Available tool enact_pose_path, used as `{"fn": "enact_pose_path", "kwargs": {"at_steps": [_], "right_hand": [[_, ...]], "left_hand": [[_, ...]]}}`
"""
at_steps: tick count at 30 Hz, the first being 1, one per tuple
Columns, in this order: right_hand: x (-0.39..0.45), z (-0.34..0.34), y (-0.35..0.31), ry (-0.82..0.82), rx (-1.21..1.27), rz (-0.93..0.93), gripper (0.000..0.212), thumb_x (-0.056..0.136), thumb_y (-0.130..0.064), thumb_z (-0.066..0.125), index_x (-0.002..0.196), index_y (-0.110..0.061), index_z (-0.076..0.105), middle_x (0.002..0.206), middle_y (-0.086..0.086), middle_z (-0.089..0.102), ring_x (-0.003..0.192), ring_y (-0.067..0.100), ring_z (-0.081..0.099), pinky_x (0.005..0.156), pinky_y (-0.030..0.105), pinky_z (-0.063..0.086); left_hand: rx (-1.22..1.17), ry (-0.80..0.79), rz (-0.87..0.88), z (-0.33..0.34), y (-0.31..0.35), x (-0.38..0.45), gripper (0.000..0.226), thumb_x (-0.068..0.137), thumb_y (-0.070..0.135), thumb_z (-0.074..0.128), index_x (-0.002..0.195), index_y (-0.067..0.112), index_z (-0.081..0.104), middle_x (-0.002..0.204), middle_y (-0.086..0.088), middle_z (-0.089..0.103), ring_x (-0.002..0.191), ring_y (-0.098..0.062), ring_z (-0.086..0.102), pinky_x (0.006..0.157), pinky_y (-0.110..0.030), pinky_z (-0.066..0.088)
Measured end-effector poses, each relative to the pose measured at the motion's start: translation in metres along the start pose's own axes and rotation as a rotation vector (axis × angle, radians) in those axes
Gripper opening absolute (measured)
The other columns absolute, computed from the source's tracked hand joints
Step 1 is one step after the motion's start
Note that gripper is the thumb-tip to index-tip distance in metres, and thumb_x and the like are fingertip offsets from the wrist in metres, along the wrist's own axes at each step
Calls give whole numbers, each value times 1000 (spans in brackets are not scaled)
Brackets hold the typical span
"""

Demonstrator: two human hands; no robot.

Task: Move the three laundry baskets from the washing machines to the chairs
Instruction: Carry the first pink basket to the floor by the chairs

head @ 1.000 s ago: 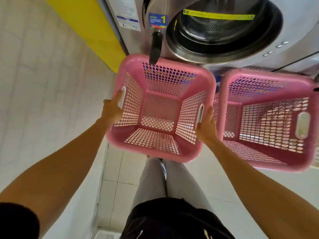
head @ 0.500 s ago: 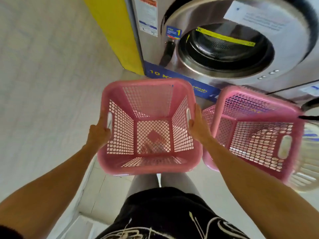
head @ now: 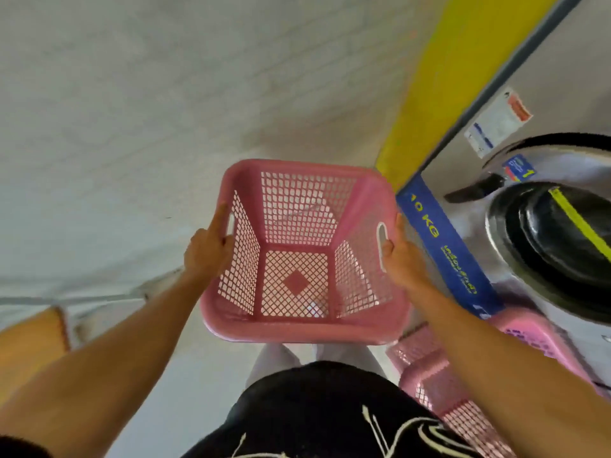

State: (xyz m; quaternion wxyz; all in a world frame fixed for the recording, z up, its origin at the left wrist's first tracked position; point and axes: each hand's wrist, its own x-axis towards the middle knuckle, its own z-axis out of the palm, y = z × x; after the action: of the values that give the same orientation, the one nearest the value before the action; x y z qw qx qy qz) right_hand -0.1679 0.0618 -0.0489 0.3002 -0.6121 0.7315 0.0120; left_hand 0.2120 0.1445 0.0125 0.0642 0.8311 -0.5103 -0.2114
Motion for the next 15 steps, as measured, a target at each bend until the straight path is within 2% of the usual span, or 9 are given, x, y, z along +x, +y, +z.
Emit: {"fn": "enact_pose_path", "kwargs": {"at_steps": [2, 5, 8, 9, 11, 13, 15], "right_hand": [[-5, 5, -26, -29, -35, -84, 66, 99, -42, 26, 158, -36, -2, 108, 30, 63, 91, 43, 65, 80, 48, 52], [-19, 19, -61, -49, -113, -250, 64, 102, -41, 28, 159, -29, 2, 109, 32, 64, 94, 43, 66, 75, 45, 50], [-47, 25, -96, -95, -182, -440, 62, 106, -35, 31, 161, -25, 4, 101, 31, 67, 83, 38, 67, 51, 30, 36], [-59, 26, -109, -108, -206, -496, 62, 107, -33, 33, 161, -24, 5, 98, 31, 68, 78, 36, 67, 47, 28, 30], [-89, 27, -133, -122, -232, -587, 61, 107, -31, 33, 161, -25, 8, 96, 30, 68, 74, 35, 66, 48, 28, 31], [-118, 39, -148, -132, -244, -684, 60, 107, -32, 33, 161, -27, 9, 91, 26, 67, 65, 33, 60, 53, 30, 33], [-150, 54, -154, -141, -272, -779, 59, 107, -33, 33, 161, -29, 10, 71, 15, 56, 53, 23, 47, 47, 29, 29]], "left_hand": [[-22, 37, -81, -8, -29, -29, 72, 97, 24, 44, 156, 43, 8, 63, -9, 61, 49, -21, 59, 44, -29, 49], [-77, 92, -183, -13, -73, -85, 73, 98, 22, 42, 157, 42, 5, 61, -7, 59, 48, -17, 56, 48, -34, 53], [-113, 183, -278, -10, -112, -144, 73, 98, 22, 42, 157, 43, 5, 71, -7, 62, 55, -20, 58, 56, -39, 55], [-128, 215, -328, -9, -122, -165, 73, 97, 22, 42, 157, 43, 6, 77, -6, 61, 59, -21, 57, 58, -38, 52], [-154, 253, -420, -6, -140, -207, 71, 97, 28, 39, 155, 48, 5, 81, -6, 59, 62, -24, 58, 57, -36, 50], [-186, 291, -518, 1, -159, -260, 69, 96, 31, 37, 156, 47, 5, 79, -12, 63, 63, -29, 62, 58, -38, 52], [-198, 327, -603, 8, -169, -319, 69, 95, 31, 36, 157, 44, 7, 80, -15, 63, 69, -34, 65, 62, -41, 53]]}}
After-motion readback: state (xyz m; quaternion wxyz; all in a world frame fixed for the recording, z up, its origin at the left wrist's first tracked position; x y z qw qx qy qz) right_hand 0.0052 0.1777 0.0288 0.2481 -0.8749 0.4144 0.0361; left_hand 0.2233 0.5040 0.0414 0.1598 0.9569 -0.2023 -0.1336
